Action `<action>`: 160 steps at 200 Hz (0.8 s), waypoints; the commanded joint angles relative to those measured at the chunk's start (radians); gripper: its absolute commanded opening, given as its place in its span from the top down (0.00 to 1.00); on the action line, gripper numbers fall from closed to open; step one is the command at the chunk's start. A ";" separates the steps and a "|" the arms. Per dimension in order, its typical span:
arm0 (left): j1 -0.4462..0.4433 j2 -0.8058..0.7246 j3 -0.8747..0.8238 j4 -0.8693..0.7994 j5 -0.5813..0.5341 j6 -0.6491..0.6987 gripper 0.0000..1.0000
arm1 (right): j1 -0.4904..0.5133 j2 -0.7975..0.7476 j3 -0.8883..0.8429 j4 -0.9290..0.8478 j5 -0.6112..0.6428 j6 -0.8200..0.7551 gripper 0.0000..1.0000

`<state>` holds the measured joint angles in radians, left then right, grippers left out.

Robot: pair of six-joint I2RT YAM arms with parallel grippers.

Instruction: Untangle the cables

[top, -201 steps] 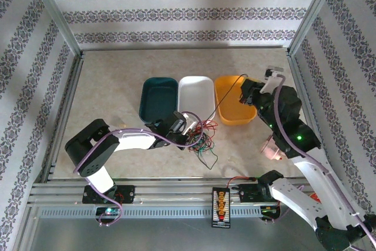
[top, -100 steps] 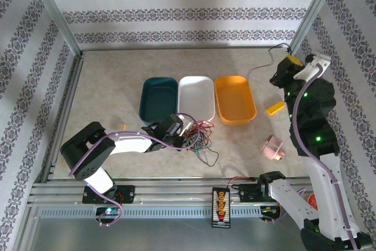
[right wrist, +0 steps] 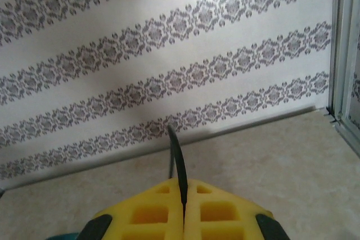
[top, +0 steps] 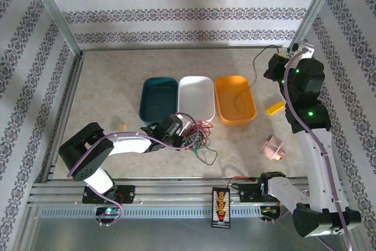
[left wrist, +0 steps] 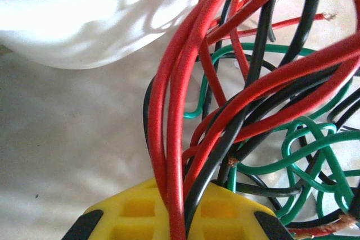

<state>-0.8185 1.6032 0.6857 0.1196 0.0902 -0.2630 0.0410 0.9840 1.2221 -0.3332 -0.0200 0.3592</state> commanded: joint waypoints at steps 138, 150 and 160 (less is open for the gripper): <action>-0.008 -0.025 -0.007 -0.017 -0.112 -0.028 0.89 | 0.066 0.226 -0.363 0.070 -0.040 0.104 1.00; -0.008 -0.020 -0.001 -0.018 -0.112 -0.027 0.93 | 0.086 0.270 -0.373 0.073 -0.028 0.111 1.00; -0.008 -0.019 0.003 -0.020 -0.112 -0.027 0.94 | 0.101 0.308 -0.377 0.079 -0.017 0.114 1.00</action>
<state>-0.8181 1.5902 0.6807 0.1196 0.0162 -0.2745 0.1120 1.2293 0.8658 -0.2829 -0.0692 0.4412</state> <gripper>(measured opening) 0.089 0.042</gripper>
